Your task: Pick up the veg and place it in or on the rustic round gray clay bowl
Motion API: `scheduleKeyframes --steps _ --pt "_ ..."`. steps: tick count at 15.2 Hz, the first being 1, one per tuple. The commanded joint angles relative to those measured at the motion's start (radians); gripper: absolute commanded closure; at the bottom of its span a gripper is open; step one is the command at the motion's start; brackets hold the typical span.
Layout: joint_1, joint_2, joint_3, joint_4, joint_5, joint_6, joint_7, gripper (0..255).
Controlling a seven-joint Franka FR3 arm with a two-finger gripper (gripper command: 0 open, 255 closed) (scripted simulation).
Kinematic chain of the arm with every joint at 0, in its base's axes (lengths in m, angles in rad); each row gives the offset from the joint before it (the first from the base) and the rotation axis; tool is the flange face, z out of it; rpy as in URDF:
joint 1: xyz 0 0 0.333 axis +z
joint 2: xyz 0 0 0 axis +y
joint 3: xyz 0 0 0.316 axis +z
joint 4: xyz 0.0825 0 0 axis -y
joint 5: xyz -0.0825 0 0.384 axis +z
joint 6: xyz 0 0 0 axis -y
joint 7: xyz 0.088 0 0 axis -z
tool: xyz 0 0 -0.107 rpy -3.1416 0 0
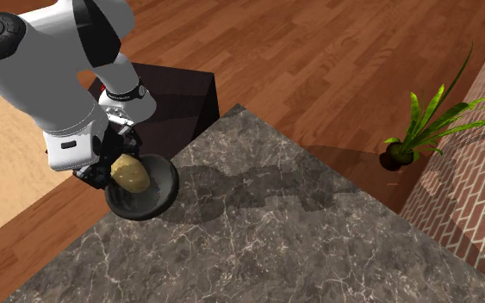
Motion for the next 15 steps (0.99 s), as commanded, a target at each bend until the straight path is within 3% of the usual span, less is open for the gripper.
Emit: scheduleKeyframes --steps 1,4,12,13,15 --pt "0.002 0.018 -0.007 -0.015 -0.001 0.033 0.000 255" --pt "0.006 0.054 -0.023 -0.037 -0.001 0.091 -0.004 255" --pt "0.006 0.054 -0.023 -0.037 -0.001 0.091 -0.004 255" --pt "0.006 0.054 -0.023 -0.037 -0.001 0.091 -0.004 0" --pt "0.006 0.054 -0.023 -0.037 -0.001 0.091 -0.004 0"
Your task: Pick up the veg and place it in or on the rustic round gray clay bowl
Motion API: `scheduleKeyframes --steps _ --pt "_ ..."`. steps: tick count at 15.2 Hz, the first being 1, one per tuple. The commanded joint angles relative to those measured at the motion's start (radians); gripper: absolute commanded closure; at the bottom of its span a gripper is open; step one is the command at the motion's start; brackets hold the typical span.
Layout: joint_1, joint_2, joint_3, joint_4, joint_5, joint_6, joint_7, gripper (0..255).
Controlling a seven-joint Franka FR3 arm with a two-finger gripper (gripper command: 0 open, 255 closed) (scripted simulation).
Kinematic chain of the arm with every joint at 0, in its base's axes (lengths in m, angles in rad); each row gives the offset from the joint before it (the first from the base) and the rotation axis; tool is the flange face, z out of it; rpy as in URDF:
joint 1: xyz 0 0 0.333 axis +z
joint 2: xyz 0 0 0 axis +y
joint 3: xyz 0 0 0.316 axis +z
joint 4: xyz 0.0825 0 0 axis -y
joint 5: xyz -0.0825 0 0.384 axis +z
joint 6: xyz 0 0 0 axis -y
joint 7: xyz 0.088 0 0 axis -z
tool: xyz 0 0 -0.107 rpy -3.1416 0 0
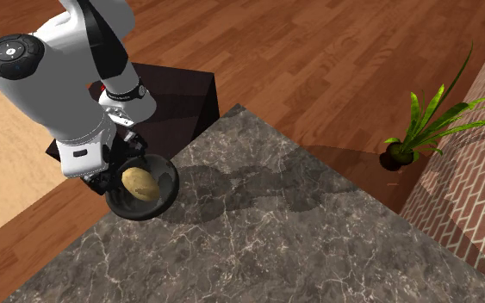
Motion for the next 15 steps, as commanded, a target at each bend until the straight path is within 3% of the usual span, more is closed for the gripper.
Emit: scheduleKeyframes --steps 1,3,7,15 --pt "0.000 0.000 0.000 0.000 0.000 0.000 0.000 0" --pt "0.000 0.000 0.000 0.000 0.000 0.000 0.000 0" --pt "-0.011 -0.100 0.043 0.063 0.003 -0.162 0.010 0" --pt "-0.011 -0.100 0.044 0.063 0.003 -0.162 0.010 0"
